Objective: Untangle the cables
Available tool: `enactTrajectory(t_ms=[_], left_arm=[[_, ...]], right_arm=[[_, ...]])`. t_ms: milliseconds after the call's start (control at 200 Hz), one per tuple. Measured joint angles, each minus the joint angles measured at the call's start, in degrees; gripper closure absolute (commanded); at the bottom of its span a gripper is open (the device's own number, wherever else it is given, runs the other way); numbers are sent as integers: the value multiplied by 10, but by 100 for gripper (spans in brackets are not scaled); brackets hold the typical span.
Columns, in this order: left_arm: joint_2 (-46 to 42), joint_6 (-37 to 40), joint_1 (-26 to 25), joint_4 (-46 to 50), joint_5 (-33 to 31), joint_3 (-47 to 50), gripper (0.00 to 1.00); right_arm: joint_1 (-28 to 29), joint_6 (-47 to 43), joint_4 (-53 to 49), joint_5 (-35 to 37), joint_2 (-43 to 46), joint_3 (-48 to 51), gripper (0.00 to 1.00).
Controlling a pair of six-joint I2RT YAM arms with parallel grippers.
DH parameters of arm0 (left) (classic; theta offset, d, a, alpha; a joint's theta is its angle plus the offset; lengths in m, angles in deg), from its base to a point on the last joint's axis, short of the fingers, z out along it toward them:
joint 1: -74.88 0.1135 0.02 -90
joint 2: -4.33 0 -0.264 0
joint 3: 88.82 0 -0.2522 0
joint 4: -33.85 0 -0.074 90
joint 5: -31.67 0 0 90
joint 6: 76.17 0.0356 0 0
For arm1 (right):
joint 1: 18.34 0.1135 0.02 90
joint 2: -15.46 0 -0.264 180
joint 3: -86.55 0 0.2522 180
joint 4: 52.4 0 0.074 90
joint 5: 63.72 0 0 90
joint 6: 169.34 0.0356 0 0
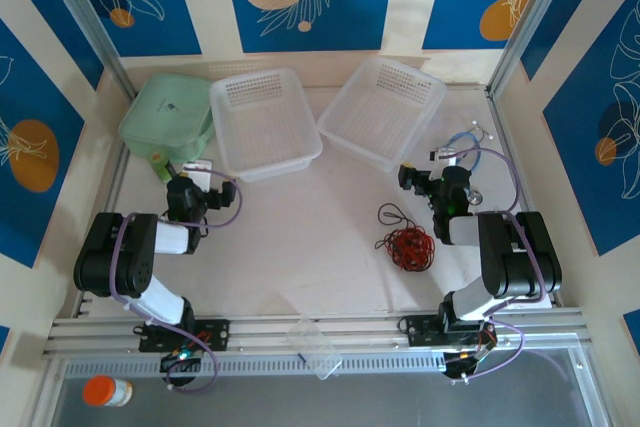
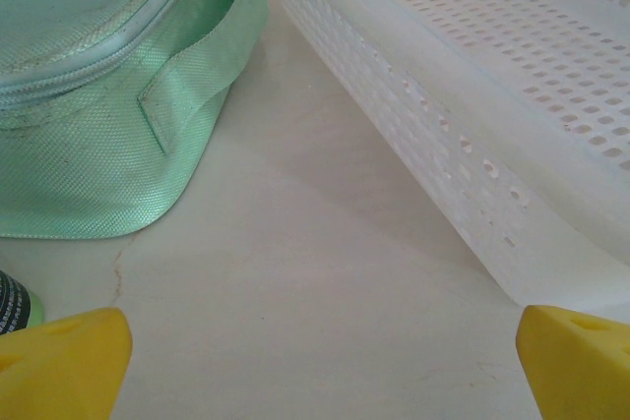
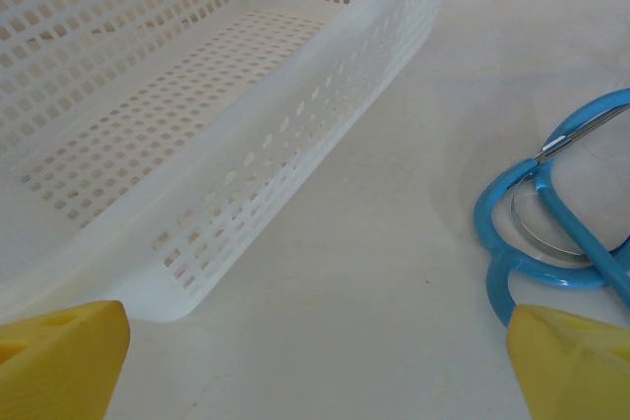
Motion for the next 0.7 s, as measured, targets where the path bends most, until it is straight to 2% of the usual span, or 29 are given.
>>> enactTrajectory(t_ms=[255,300,415,480,535,625,700], left_arm=[[0,0,0,0,0,0,0],[0,-2,0,0,-2,0,0],[-15,-15,0,6,-37,2,0],[-58,-19,-2,40,-62,2,0],[-126,-42,-5,105,-99,-3,0],[-247,-106,-8,222,-154,-43,0],[-311,-163,-10,310,-176,-102,0]], right_arm=[[0,0,0,0,0,0,0],[0,0,0,0,0,0,6],[-5,1,-17,-4,7,-1,9],[-5,3,-82,-2,40,-10,9],[-5,12,-168,10,85,-38,9],[-3,40,-324,30,145,-139,11],[3,71,-443,47,167,-234,14]])
